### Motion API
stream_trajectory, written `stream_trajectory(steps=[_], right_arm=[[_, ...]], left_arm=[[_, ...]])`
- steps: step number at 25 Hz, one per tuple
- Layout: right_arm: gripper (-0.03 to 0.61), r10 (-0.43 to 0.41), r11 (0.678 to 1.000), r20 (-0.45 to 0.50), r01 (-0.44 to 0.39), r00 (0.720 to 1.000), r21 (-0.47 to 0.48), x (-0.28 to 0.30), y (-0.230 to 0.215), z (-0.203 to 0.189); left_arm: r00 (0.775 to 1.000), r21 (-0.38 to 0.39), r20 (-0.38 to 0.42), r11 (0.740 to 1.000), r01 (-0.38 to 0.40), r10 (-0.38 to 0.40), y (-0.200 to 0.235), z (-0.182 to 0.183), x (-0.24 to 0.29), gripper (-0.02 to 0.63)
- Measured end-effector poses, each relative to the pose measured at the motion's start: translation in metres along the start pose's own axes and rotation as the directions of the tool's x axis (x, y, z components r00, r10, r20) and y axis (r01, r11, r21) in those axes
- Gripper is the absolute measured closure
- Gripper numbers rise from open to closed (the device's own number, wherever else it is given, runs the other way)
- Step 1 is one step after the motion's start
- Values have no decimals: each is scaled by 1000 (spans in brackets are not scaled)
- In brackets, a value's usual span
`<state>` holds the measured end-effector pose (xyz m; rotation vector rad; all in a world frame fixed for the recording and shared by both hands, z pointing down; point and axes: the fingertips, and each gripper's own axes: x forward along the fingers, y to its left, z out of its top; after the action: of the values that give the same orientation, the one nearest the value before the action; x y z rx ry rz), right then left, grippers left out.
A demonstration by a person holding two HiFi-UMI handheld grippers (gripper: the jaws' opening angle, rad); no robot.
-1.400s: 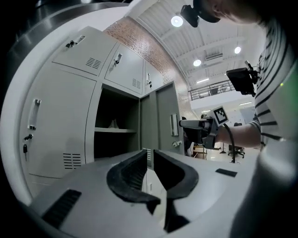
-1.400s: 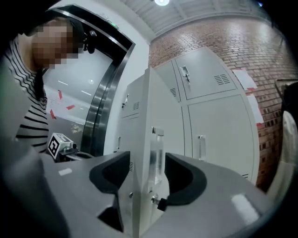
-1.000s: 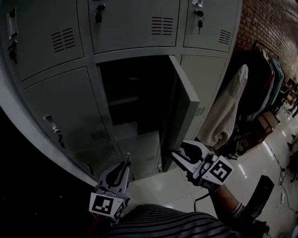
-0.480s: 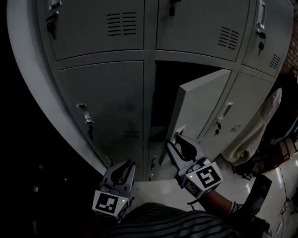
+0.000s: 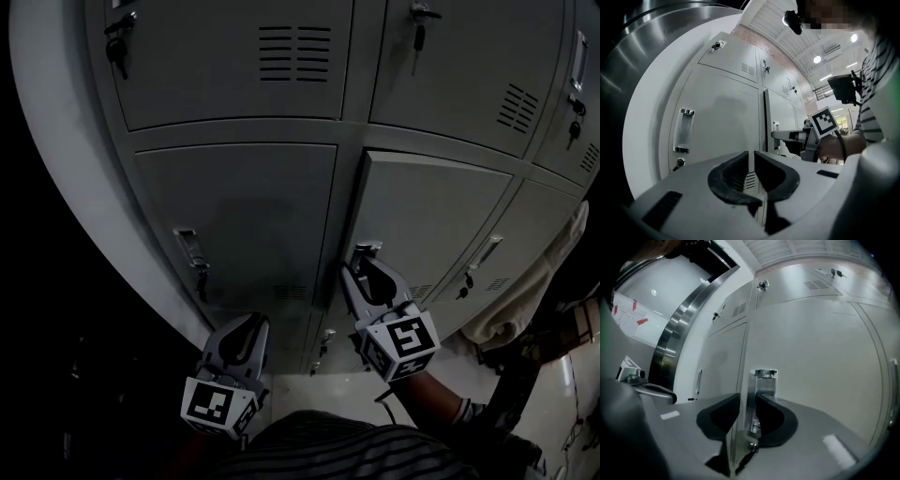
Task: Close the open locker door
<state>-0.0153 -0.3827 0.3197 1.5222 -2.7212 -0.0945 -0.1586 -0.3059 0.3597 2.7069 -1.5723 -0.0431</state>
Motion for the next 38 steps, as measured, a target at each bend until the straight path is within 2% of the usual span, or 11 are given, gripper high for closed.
stream_trajectory(steps=[5,13,26,33,38], right_arm=[[468,-7,999,16,8,1000,-47,4,0,1],[474,9,1000,6,-9,1000,-17,3,0,1],[482,3,1000,-2,-3,1000,-22,1,0,1],[485,-33,998,6,33,999,54,1,-1,1],[482,-29,998,4,29,1000,50,3,-1,1]], left_arm=[[1000,-3,2,1000,-3,3,8,2,9,569],[1000,7,4,1000,20,-20,-1,3,15,569],[1000,-1,-13,1000,24,-24,-6,-5,2,569],[1000,-10,-16,1000,15,-15,-1,-8,-7,569],[1000,-14,-26,1000,15,-15,1,-13,-12,569]])
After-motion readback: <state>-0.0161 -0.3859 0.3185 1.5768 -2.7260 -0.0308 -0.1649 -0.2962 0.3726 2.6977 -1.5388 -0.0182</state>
